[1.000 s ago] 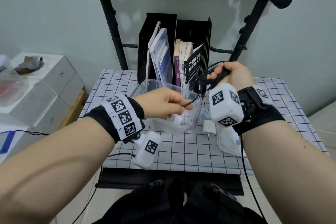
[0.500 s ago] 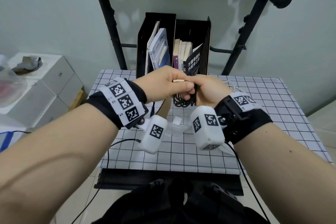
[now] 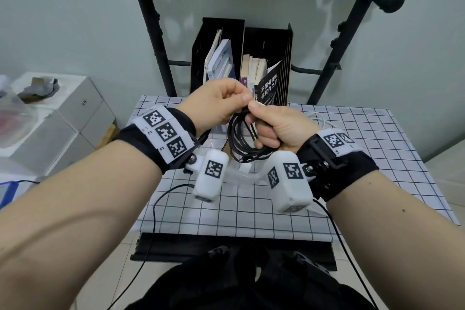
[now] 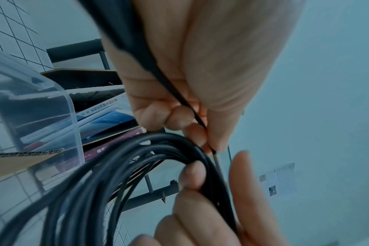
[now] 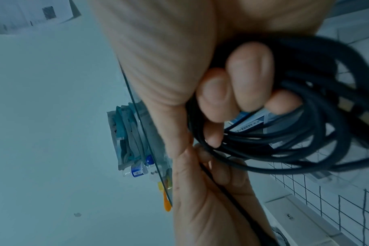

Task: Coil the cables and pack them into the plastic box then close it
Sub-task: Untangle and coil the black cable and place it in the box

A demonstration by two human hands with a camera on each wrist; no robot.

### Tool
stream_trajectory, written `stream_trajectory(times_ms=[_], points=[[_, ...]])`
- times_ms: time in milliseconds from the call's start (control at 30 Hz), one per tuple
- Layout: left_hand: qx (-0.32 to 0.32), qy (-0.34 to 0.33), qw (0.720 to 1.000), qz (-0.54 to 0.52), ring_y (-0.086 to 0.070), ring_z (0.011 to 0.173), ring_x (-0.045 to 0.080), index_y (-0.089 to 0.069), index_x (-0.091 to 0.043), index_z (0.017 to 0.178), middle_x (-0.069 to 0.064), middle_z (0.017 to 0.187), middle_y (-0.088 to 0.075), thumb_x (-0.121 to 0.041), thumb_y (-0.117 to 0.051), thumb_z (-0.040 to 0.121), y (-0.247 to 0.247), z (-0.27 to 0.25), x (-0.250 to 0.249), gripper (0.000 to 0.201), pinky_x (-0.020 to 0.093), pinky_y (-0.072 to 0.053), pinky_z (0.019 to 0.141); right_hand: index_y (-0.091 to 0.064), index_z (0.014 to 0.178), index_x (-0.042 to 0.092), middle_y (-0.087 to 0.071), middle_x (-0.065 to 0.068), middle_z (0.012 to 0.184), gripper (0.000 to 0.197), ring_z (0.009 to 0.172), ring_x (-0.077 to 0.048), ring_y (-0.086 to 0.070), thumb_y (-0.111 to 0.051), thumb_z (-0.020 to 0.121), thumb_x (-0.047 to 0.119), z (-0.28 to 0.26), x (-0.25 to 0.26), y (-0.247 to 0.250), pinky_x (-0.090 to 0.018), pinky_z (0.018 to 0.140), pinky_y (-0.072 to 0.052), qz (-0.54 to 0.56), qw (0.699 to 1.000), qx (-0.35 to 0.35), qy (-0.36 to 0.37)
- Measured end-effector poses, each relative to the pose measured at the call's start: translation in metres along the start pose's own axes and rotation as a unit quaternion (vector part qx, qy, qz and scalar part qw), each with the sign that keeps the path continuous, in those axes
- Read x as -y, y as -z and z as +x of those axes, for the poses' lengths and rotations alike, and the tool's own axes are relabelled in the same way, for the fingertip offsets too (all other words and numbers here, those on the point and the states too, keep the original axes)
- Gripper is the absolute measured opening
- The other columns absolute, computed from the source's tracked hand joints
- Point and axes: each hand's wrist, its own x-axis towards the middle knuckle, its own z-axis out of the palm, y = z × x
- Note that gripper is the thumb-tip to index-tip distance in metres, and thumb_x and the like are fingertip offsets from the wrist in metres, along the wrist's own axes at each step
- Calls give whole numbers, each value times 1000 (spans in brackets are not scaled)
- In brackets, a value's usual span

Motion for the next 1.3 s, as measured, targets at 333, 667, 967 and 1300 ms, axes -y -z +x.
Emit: stream_trajectory(times_ms=[333, 667, 967, 1300], points=[[-55, 19, 996, -63, -54, 66, 10, -61, -24, 90, -2, 79, -61, -26, -49, 97, -10, -2, 23, 14, 26, -45, 66, -52, 74, 10, -25, 6, 34, 37, 27, -9, -20, -47, 98, 37, 3, 5, 6, -22, 45, -38, 122, 993, -1, -2], [-17, 66, 974, -216, -68, 77, 22, -43, -4, 130, 19, 114, -59, -46, -39, 98, -30, -7, 22, 53, 42, -55, 82, -49, 70, 12, -26, 6, 32, 40, 26, -8, -23, -44, 99, 41, 2, 6, 0, -19, 39, -30, 221, 975, -21, 4], [-49, 27, 998, -33, -58, 65, 16, -57, 0, 101, -3, 64, -59, -43, -40, 98, -24, -5, 31, 46, 23, -41, 56, -49, 72, 11, -27, 6, 32, 38, 27, -8, -22, -49, 96, 40, 6, -2, -3, -20, 41, -30, 233, 971, -53, 0], [-93, -6, 992, 84, -48, 56, 10, -55, -5, 90, -3, 63, -52, -39, -38, 100, -19, -6, 36, 39, 24, -38, 56, -51, 71, 10, -34, 3, 38, 39, 32, -12, -31, -50, 97, 39, 10, -8, -15, -20, 45, -45, 222, 971, -91, 2]])
